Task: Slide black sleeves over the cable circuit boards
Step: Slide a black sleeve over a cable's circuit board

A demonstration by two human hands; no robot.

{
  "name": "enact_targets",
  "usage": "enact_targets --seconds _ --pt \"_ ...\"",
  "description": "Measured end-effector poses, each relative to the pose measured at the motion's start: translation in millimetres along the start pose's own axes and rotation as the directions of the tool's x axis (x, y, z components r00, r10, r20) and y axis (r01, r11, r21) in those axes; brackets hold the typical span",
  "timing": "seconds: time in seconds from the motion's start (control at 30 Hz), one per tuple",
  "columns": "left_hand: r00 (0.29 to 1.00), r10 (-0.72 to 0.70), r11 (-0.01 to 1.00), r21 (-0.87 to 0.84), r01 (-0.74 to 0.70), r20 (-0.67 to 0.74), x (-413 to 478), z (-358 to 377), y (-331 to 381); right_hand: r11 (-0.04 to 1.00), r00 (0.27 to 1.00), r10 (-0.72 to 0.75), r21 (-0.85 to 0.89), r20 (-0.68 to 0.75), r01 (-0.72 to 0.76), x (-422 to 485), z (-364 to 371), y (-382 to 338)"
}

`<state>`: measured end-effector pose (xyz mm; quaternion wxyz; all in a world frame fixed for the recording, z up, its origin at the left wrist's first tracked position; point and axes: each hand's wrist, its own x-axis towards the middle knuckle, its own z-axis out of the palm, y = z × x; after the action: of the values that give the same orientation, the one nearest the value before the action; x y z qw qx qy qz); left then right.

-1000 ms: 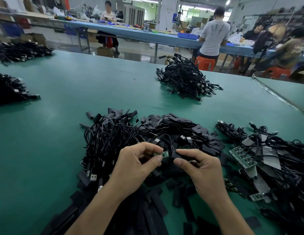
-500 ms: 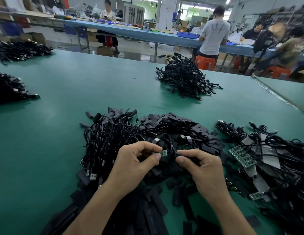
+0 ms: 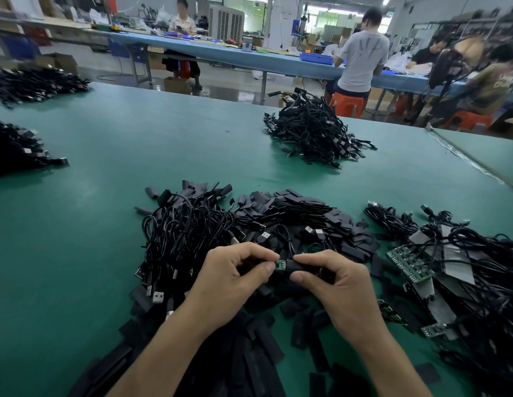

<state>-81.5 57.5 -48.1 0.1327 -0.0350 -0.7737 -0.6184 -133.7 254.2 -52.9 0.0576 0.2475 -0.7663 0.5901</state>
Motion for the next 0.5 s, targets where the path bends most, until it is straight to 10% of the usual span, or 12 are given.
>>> enact_targets --seconds 0.5 --pt "0.998 -0.003 0.998 0.068 -0.001 0.056 0.2 2.7 -4.6 0.93 0.986 -0.15 -0.329 0.071 0.165 -1.7 2.3 -3.4"
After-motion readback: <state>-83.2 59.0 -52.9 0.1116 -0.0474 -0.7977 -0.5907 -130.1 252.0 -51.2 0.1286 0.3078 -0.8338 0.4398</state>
